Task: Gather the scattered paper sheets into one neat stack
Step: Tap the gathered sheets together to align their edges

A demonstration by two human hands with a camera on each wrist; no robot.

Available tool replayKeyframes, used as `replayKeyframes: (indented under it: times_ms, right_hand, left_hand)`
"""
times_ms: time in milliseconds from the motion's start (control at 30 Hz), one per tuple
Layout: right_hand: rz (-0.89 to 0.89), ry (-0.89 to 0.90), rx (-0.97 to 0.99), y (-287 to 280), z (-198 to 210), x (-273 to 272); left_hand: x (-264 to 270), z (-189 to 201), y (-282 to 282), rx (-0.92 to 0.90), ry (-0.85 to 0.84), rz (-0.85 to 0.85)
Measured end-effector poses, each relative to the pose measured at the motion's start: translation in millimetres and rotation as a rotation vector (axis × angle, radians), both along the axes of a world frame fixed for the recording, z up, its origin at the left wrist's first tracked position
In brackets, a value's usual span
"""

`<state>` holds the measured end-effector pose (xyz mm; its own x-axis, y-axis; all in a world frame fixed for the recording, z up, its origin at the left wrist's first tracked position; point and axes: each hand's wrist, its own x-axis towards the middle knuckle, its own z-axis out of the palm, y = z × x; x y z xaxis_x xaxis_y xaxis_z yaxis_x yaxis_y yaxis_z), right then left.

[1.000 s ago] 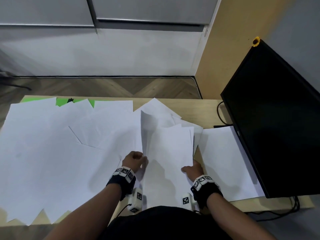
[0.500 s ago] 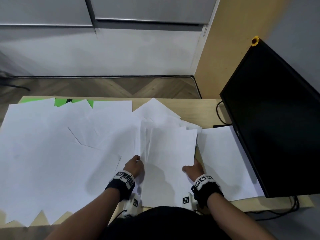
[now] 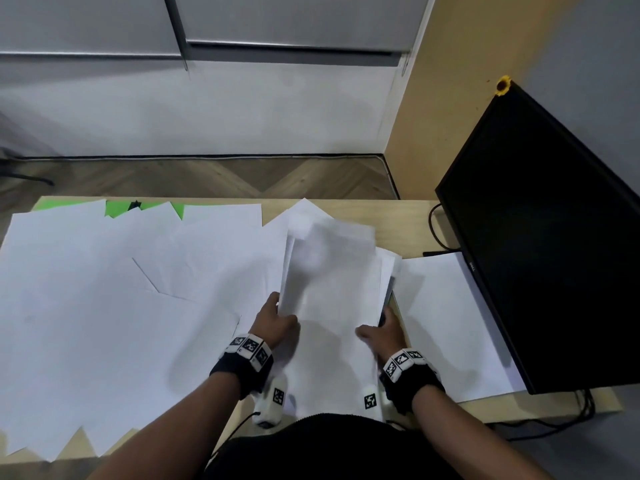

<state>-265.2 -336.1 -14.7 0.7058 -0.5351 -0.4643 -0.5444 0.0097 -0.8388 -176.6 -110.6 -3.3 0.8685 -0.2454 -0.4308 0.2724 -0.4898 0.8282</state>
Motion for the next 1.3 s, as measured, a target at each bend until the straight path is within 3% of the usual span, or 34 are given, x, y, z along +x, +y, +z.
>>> replayKeyframes:
  times_ms: [167, 300, 533, 633, 833, 1067, 1300]
  right_hand:
    - [-0.030, -0.171, 0.181, -0.2, -0.2, 11.4]
    - [-0.066, -0.217, 0.114, 15.9, 46.3, 21.5]
    - [-0.146, -0.465, -0.074, 21.0, 98.2, 41.3]
    - [-0.136, -0.408, -0.226, 26.8, 97.3, 41.4]
    - [-0.102, -0.319, -0.234, 42.2, 106.1, 35.3]
    - [-0.068, -0.460, -0.239, 47.5, 121.9, 41.8]
    - [-0.092, -0.472, -0.192, 50.8, 116.3, 33.2]
  left_hand:
    - [10.9, 23.0, 1.2, -0.070, -0.058, -0.027]
    - [16.1, 34.3, 5.2, -0.072, -0.076, -0.025]
    - [41.4, 89.1, 11.6, -0.207, -0.271, 0.178]
    - [40.2, 96.5, 13.9, -0.220, -0.351, 0.155]
    - [26.5, 87.2, 17.2, -0.271, -0.322, 0.221]
    - [24.5, 103.9, 10.1, -0.369, -0.209, 0.324]
    - [22.7, 106.2, 25.5, -0.381, -0.355, 0.275]
